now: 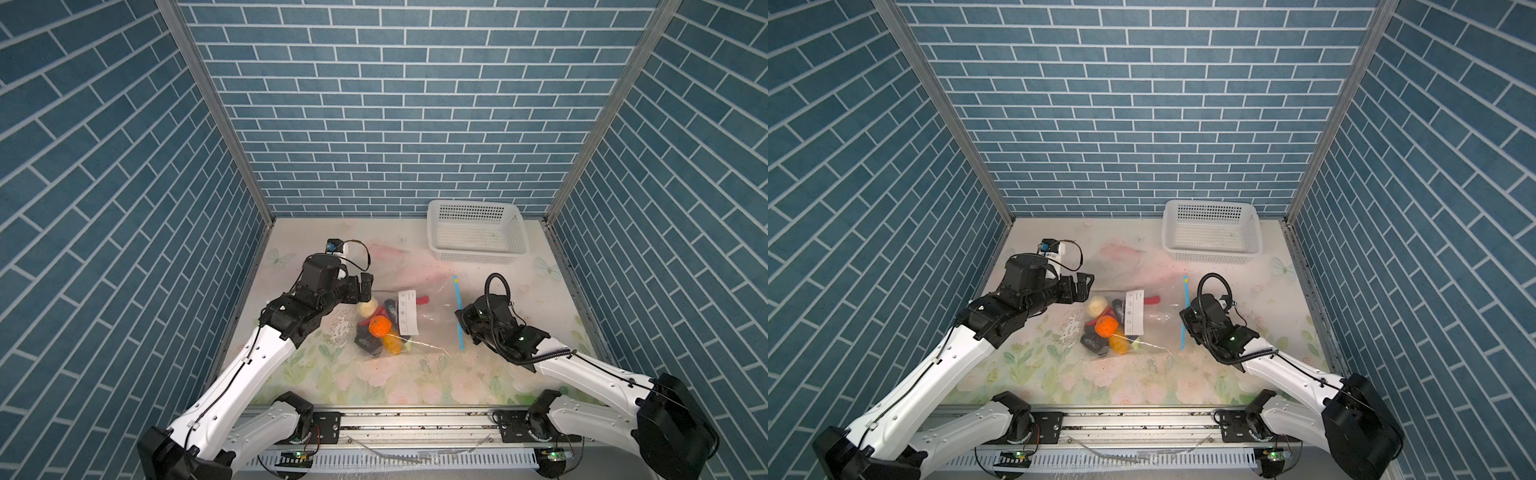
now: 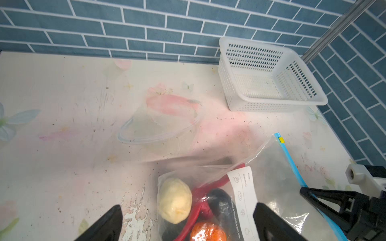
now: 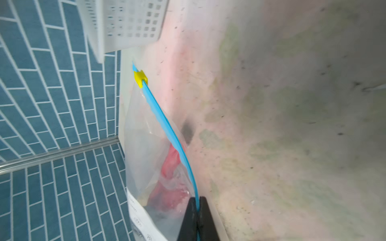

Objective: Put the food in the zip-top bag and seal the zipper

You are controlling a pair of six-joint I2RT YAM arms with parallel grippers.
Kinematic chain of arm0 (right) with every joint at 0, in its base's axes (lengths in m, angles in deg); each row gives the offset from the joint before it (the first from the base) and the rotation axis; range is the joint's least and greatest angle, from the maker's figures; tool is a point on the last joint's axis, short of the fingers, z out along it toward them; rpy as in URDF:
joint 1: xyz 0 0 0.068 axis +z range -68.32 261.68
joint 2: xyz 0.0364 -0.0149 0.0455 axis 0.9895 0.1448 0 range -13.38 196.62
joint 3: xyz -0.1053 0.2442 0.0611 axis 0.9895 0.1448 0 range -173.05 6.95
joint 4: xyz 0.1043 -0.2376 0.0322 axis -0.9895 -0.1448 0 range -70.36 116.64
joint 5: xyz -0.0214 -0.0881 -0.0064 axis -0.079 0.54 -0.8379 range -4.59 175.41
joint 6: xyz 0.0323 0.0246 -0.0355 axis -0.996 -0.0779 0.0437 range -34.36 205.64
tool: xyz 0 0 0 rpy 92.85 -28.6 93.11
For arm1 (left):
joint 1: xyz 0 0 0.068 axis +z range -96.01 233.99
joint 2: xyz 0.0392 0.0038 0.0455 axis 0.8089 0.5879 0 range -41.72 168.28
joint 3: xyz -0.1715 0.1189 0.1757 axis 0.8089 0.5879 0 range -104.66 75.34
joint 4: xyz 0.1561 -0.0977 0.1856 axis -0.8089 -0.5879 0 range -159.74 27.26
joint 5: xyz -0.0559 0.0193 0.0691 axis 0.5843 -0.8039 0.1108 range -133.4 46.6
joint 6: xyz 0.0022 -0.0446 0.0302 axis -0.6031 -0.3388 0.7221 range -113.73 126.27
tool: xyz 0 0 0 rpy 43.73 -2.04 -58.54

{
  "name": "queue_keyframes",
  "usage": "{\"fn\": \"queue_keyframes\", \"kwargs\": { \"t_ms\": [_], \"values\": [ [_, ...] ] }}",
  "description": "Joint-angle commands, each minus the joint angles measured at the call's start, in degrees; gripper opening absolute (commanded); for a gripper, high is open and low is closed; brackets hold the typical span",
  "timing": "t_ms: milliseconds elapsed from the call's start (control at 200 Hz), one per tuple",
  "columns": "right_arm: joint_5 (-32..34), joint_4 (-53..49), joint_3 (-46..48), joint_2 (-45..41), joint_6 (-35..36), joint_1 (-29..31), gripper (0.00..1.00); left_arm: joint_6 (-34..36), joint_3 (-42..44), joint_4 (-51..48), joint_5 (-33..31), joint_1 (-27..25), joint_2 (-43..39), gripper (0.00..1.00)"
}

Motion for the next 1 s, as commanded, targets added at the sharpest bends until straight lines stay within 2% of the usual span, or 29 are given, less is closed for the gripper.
{"fn": "queue_keyframes", "kwargs": {
  "t_ms": [0,220,315,470,705,995],
  "values": [
    [-6.3,8.4,2.7,1.1,2.3,-2.9,0.0,-1.3,2.2,2.9,1.6,0.1,0.5,0.99],
    [-8.9,14.4,7.3,4.2,7.0,-6.9,0.0,-2.0,4.8,3.6,1.5,0.2,0.2,0.99],
    [-14.6,18.2,8.2,7.7,9.1,-9.0,0.0,-1.8,5.5,3.7,1.4,0.2,0.1,0.99],
    [-20.1,22.5,8.3,13.4,12.8,-11.5,0.0,-1.7,6.1,3.7,1.4,0.2,0.3,0.99],
    [-23.4,24.2,9.5,16.6,18.0,-14.5,0.0,-1.6,7.6,4.6,1.5,0.2,0.5,0.99],
    [-23.9,24.1,12.4,19.8,23.6,-19.1,0.0,-1.6,7.2,4.9,4.2,0.1,2.7,1.0]
  ]
}}
